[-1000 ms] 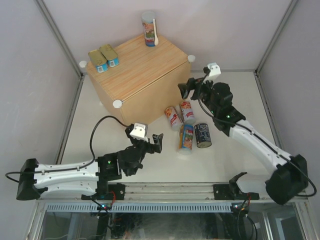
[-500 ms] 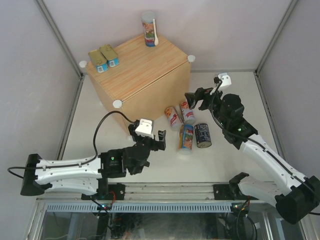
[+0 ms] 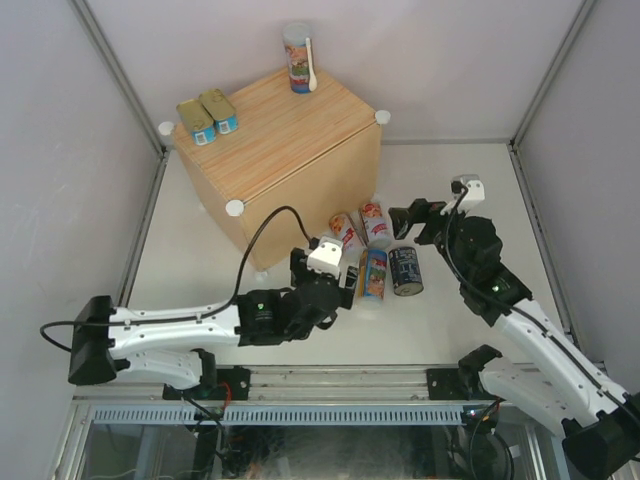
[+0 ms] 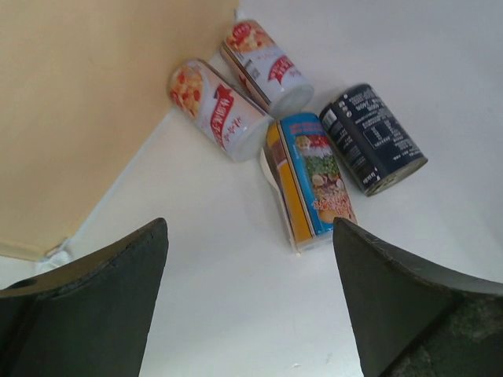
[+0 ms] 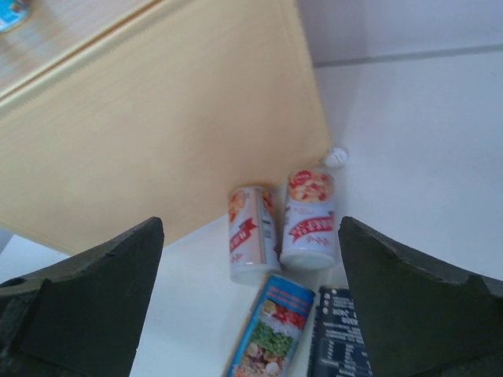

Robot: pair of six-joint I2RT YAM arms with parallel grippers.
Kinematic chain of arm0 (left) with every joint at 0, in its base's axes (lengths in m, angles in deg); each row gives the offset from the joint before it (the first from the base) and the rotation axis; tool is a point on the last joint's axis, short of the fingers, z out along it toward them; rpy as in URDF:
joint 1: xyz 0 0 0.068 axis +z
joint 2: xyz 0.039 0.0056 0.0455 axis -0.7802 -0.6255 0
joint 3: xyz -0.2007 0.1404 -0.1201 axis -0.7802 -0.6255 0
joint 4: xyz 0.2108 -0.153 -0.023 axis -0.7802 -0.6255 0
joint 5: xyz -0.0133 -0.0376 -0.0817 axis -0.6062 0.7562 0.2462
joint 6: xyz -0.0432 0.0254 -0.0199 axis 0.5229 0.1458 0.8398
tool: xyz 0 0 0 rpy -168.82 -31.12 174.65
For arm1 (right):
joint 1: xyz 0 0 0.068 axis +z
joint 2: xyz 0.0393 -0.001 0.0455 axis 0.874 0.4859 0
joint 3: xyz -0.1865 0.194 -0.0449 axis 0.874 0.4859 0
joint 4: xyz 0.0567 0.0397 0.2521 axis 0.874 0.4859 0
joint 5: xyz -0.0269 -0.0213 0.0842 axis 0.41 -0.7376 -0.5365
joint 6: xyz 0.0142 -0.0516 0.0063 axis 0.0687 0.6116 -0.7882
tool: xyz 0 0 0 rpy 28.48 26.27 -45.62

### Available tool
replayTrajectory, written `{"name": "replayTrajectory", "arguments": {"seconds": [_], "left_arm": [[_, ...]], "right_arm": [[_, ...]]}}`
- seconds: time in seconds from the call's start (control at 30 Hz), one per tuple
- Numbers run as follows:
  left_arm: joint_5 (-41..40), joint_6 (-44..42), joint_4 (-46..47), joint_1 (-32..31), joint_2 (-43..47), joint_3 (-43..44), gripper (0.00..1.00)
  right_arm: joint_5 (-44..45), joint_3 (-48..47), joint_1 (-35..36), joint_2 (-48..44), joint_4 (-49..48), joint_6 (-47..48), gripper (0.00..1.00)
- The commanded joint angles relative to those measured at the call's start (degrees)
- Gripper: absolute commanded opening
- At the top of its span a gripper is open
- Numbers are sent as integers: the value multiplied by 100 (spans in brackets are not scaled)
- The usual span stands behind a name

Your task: Place and organize the canned foods onto the counter

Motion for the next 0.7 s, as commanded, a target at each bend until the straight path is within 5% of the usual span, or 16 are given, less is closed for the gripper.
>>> {"name": "replayTrajectory", "arguments": {"seconds": [0.0,0.4,0.67], "left_arm": [[1066,277,289,380,-325,309,90],[3574,595,1043,1386,-1286,452,92],[3940,759,1204,1472,-1934,637,92]], "right_arm": [[578,328,-89,-423,287,-383,96],[626,1331,-578,-1180,377,-1034,97],[630,1435,-604,-1378,458,-1030,97]]}}
